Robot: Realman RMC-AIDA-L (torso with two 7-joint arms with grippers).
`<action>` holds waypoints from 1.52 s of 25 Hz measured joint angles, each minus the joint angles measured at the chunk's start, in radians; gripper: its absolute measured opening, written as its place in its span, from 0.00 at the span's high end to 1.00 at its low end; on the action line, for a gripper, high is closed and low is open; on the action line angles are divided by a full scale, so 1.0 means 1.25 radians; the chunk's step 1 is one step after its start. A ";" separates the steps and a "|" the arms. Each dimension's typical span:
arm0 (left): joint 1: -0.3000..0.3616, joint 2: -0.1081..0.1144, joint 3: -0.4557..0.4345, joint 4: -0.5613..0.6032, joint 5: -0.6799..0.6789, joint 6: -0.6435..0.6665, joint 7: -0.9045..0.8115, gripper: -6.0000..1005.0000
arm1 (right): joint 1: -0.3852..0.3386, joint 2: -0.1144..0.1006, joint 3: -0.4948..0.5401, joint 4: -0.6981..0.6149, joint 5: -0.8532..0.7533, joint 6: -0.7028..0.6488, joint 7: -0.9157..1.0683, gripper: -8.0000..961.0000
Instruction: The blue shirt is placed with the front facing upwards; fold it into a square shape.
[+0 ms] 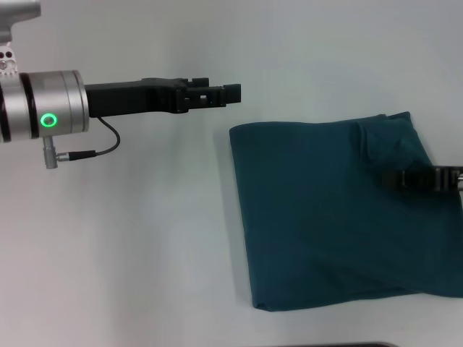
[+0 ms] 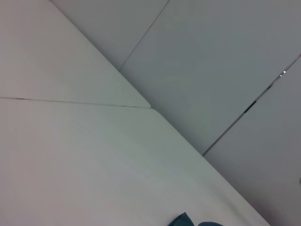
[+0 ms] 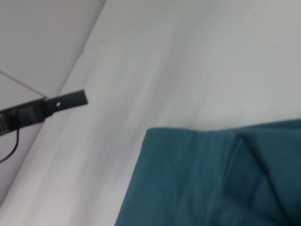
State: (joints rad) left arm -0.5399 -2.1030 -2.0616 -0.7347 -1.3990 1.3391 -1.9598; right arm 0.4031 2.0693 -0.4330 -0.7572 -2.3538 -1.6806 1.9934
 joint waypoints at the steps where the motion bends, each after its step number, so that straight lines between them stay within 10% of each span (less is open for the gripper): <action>1: 0.000 0.000 0.000 0.001 0.000 0.000 0.001 0.07 | -0.001 0.000 0.008 -0.006 0.001 0.002 0.000 0.92; 22: 0.000 0.000 0.000 0.012 0.000 0.000 0.007 0.07 | -0.006 -0.015 0.037 -0.026 0.106 0.162 -0.011 0.92; 38: 0.000 -0.002 0.000 0.012 0.000 0.000 0.008 0.07 | -0.002 -0.044 0.011 -0.031 0.106 -0.025 -0.016 0.92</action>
State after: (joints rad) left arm -0.5401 -2.1061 -2.0617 -0.7199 -1.3990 1.3391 -1.9498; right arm 0.4001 2.0147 -0.4190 -0.7958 -2.2214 -1.7115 1.9738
